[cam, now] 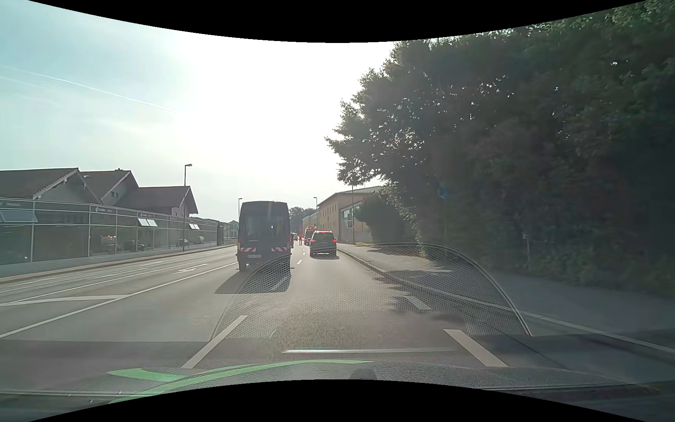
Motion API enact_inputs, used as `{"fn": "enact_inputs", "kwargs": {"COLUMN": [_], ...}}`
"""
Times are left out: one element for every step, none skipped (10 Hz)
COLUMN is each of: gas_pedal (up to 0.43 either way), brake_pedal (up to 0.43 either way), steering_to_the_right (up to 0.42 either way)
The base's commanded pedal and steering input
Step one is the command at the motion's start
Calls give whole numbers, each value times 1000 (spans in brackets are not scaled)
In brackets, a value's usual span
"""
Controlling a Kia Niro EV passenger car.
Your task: Follow the waypoints while adhering to traffic rules and regulations
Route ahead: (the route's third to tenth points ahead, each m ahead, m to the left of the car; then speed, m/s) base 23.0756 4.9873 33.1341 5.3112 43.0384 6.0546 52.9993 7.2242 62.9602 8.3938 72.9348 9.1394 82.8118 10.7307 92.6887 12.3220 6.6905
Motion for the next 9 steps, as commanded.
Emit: {"fn": "enact_inputs", "kwargs": {"gas_pedal": [0, 0, 0, 0, 0, 0, 0, 0, 0], "brake_pedal": [177, 171, 171, 171, 177, 177, 177, 183, 195], "steering_to_the_right": [-5, -5, -5, -5, -5, -5, -5, -5, -5]}}
